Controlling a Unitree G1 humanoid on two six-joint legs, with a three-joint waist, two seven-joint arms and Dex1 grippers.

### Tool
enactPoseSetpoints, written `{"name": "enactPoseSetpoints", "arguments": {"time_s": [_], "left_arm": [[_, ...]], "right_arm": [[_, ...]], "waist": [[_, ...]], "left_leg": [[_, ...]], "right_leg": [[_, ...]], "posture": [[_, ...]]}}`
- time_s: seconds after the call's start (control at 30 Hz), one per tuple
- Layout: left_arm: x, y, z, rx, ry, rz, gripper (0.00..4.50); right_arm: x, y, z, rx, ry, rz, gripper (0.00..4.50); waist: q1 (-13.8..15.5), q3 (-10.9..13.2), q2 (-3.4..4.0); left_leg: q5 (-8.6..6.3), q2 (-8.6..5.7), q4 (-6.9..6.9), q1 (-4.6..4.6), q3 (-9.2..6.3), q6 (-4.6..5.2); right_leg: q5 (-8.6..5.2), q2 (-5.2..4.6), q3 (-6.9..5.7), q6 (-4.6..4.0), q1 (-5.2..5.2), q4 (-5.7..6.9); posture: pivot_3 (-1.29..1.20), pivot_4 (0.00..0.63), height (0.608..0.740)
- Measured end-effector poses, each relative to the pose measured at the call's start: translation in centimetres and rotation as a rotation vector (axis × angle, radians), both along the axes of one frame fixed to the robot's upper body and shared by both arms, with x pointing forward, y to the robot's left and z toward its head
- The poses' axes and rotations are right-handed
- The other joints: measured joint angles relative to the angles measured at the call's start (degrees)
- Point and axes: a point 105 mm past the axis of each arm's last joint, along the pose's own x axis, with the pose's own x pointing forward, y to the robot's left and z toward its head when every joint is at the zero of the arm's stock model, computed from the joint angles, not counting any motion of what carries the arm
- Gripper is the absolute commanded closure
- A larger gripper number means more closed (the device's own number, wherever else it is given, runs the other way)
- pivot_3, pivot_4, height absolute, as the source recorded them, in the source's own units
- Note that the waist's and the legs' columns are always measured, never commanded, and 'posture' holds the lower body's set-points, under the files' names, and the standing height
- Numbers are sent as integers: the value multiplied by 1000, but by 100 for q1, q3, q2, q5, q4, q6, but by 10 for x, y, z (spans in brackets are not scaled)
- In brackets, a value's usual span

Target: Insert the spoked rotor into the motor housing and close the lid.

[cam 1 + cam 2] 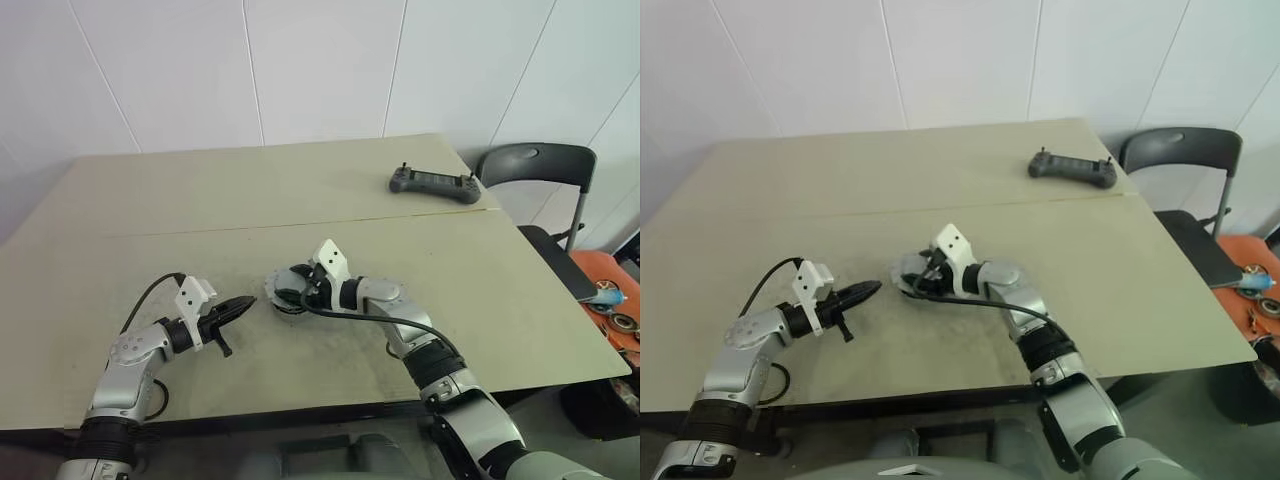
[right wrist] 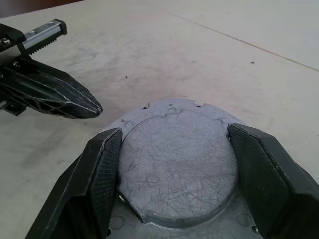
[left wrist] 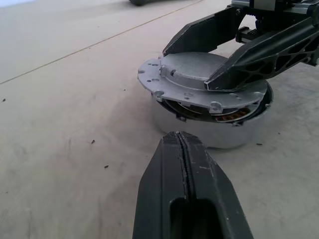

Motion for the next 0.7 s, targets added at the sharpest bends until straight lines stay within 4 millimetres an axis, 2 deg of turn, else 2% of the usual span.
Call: {"name": "enactPoseSetpoints", "arguments": {"time_s": [0.17, 0.47, 0.7], "left_arm": [[0, 0, -1, 0, 3, 1, 4500], [0, 0, -1, -1, 12, 2, 4500], [-1, 0, -2, -2, 15, 3, 4500]], "right_arm": [[-5, -2, 9, -30, -38, 59, 1465], [-1, -6, 1, -142, -63, 47, 1465], [2, -7, -3, -146, -37, 18, 1465]], "waist": [[-6, 2, -4], [22, 2, -4], [52, 1, -6]], "left_leg": [[1, 1, 29, 7, 5, 1], [2, 2, 13, 2, 7, 1], [2, 2, 22, 5, 9, 1]], "right_leg": [[-5, 9, 2, 6, 18, 0], [19, 21, 1, 0, 5, 2], [7, 21, 2, -7, 11, 4]], "posture": [[0, 0, 740], [0, 0, 740], [0, 0, 740]]}}
